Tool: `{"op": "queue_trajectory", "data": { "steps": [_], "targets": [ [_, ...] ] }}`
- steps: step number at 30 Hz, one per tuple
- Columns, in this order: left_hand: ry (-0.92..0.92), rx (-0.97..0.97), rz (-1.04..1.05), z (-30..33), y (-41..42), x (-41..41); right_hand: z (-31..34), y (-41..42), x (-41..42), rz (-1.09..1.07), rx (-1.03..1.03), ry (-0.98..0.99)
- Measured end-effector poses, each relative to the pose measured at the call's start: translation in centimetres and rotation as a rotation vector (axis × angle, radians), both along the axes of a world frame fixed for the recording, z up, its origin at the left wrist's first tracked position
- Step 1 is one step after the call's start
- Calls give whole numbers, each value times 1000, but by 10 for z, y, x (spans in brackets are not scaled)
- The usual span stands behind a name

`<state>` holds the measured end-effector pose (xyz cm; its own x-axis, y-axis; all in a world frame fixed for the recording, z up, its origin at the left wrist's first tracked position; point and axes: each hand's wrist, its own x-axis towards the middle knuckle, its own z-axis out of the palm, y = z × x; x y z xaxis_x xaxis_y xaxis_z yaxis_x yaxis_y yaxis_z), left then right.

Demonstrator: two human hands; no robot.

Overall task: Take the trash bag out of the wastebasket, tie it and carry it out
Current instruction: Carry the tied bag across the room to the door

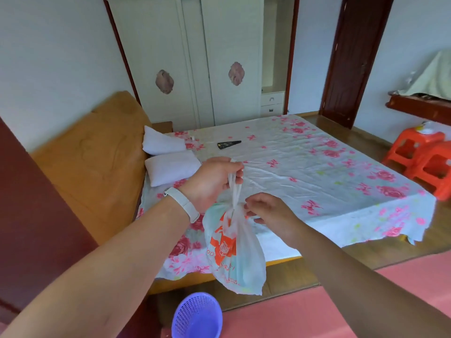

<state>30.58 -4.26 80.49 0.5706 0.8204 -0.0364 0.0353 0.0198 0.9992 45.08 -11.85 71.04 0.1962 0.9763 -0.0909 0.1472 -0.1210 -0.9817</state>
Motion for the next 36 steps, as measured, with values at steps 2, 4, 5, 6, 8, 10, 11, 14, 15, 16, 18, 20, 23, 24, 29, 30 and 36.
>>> {"op": "queue_trajectory", "data": {
  "steps": [2,4,5,6,8,10,11,14,15,16,18,20,23,24,29,30,36],
  "targets": [
    [-31,-24,22,9,-7,32,-12,-14,28,18,-41,-23],
    [-42,-42,37,16,-15,65,-19,-27,54,21,-61,-36],
    [-43,-49,30,18,-19,82,-20,-34,66,25,-67,-49],
    [-45,-53,17,21,-24,99,-21,-40,79,24,-71,-77],
    [-58,-58,-5,24,-35,134,-23,-52,106,-4,-69,-125],
    [-81,-67,-22,28,-46,170,-20,-64,133,-55,-23,-119],
    [-90,-71,-37,31,-52,188,-19,-70,147,-86,9,-107],
    [-98,-84,-93,37,-69,242,-13,-88,191,-159,80,-82],
    [-96,-91,-114,38,-74,258,-11,-93,206,-179,92,-93],
    [-94,-95,-136,38,-78,275,-9,-99,221,-207,94,-114],
    [-93,-98,-185,39,-88,308,-8,-109,251,-258,73,-167],
    [-100,-98,-224,41,-97,338,-6,-121,281,-304,45,-204],
    [-142,-124,-265,42,-111,382,-5,-139,324,-376,19,-229],
    [-152,-139,-279,40,-114,398,-5,-144,338,-404,14,-240],
    [-173,-213,-415,29,-124,476,-15,-167,399,-528,42,-298],
    [-177,-230,-440,26,-126,492,-16,-170,411,-554,45,-315],
    [-177,-315,-583,12,-128,590,-29,-178,490,-649,-1,-386]
  ]
}}
